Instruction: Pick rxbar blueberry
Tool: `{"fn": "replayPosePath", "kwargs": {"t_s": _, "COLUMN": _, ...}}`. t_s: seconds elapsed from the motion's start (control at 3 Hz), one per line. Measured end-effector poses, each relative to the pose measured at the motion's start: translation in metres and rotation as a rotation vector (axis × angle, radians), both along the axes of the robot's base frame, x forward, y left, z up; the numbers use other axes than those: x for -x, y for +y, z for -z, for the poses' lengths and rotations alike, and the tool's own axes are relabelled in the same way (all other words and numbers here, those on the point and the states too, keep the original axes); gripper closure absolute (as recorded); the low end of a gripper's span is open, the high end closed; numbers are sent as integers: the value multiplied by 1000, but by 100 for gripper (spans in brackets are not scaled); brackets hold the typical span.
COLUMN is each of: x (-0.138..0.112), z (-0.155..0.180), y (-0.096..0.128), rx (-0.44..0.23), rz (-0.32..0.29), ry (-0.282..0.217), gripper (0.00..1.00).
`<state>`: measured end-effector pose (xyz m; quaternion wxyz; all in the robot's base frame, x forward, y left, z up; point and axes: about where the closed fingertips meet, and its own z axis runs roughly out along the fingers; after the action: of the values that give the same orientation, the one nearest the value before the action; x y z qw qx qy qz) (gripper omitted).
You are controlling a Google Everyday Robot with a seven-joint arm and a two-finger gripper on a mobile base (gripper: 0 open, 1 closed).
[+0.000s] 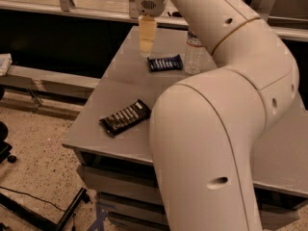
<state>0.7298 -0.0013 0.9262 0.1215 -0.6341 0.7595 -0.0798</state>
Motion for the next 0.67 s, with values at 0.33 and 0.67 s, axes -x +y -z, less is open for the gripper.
{"fn": "replayPosePath", "kwargs": {"t_s": 0.33, "x": -2, "z": 1, "y": 0, "rx": 0, "rz": 4, "ry": 2, "gripper": 0}}
{"fn": "replayPosePath", "kwargs": {"t_s": 0.67, "x": -3, "z": 2, "y": -1, "rx": 1, "rz": 7, "ry": 4, "gripper": 0}}
